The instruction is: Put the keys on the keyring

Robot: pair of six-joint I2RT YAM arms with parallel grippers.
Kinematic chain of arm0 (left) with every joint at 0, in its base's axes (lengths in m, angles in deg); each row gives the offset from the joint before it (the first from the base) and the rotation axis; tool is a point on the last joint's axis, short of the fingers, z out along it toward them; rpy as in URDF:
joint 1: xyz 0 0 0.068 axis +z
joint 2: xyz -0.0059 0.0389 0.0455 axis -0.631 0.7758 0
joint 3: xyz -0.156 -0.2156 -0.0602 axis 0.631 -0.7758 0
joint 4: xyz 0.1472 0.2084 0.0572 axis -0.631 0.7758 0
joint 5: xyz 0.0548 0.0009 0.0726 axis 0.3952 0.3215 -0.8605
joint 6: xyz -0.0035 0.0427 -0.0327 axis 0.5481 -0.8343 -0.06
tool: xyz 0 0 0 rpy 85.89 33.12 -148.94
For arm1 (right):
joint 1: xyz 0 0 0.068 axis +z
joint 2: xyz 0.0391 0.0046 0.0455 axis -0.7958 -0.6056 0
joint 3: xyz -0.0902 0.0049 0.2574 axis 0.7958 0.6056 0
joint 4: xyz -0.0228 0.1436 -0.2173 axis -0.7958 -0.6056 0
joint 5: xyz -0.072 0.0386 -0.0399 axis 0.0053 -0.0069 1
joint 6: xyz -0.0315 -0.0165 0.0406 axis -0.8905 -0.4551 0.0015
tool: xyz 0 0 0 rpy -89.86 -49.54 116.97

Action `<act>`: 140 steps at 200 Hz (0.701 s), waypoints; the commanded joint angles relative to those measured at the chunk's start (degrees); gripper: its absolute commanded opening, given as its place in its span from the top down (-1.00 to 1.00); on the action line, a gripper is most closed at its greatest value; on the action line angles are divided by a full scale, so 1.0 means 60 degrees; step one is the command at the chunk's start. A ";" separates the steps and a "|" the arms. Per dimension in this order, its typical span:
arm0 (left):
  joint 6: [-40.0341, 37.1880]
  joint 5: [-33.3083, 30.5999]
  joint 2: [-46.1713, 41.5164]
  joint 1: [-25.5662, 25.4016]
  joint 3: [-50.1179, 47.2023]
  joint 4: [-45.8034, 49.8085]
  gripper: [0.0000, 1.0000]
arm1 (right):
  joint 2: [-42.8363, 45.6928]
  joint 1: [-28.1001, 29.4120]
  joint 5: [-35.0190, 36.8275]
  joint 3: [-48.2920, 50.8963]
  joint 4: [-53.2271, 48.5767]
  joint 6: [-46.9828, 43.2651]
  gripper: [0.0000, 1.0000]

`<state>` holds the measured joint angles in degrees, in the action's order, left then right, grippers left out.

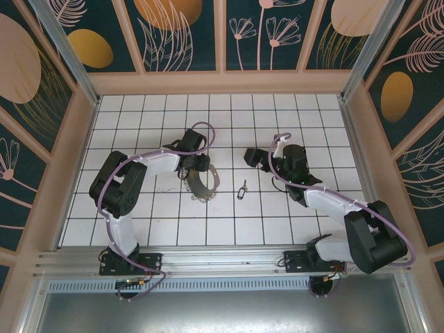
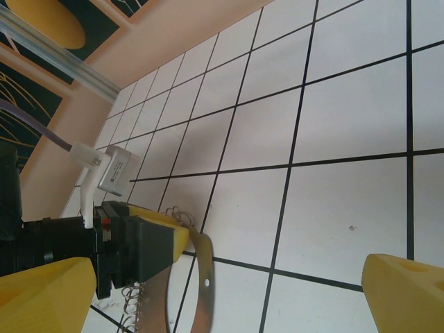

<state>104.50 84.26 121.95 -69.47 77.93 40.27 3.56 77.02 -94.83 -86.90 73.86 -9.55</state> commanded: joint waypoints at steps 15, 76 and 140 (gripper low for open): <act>0.0058 0.0203 0.0196 -0.0033 0.0413 -0.0181 0.21 | 0.0041 -0.0050 0.0033 0.0120 0.0372 -0.0135 -0.97; 0.0116 0.0259 0.0253 -0.0039 0.0350 -0.0265 0.22 | -0.0056 -0.0050 0.0044 0.0140 0.0418 -0.0137 -0.98; -0.0047 0.0085 0.0239 -0.0029 0.0245 -0.0454 0.36 | -0.0178 -0.0043 0.0000 0.0117 0.0484 -0.0121 -0.98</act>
<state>104.67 85.33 122.85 -69.47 79.37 38.57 2.99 77.02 -94.85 -86.90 74.36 -9.53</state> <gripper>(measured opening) 0.331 0.987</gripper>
